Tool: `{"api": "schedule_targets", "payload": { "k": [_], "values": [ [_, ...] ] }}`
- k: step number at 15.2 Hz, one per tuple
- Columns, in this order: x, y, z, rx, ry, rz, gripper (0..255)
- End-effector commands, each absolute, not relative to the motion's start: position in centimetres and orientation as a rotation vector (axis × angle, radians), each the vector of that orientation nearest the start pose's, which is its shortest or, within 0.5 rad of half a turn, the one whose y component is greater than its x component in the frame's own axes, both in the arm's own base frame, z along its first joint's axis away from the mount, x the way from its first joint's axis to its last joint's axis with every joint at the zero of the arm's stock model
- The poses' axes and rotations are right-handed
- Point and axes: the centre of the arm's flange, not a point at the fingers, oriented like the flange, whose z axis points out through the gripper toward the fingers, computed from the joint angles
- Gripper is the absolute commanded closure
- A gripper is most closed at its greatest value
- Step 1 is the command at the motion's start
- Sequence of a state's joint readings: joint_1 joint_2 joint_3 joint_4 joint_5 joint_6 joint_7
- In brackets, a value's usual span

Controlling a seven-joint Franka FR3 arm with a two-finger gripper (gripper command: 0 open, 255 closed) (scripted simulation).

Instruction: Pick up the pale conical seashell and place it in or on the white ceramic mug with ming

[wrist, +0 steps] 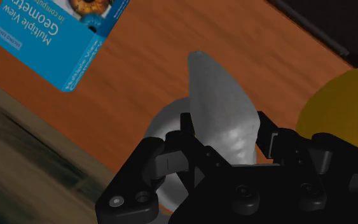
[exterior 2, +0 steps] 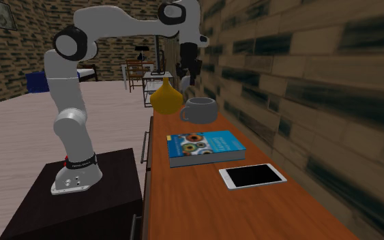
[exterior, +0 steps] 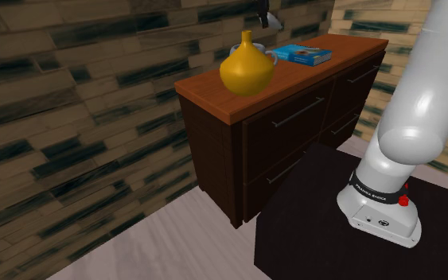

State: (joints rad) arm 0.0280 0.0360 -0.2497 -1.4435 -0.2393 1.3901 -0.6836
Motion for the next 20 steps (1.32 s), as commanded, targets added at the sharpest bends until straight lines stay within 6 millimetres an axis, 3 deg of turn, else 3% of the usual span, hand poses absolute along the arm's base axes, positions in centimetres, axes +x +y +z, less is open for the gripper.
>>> {"api": "schedule_targets", "payload": {
  "k": [1,4,16,20],
  "values": [
    [55.3,-14.2,65.3,-3.234,-0.705,0.31,255],
    [59.0,-13.6,65.2,-3.234,-0.705,0.31,255],
    [59.0,-13.6,58.4,-3.234,-0.705,0.31,255],
    [59.0,-13.6,58.4,-3.234,-0.705,0.31,255]
  ]
}}
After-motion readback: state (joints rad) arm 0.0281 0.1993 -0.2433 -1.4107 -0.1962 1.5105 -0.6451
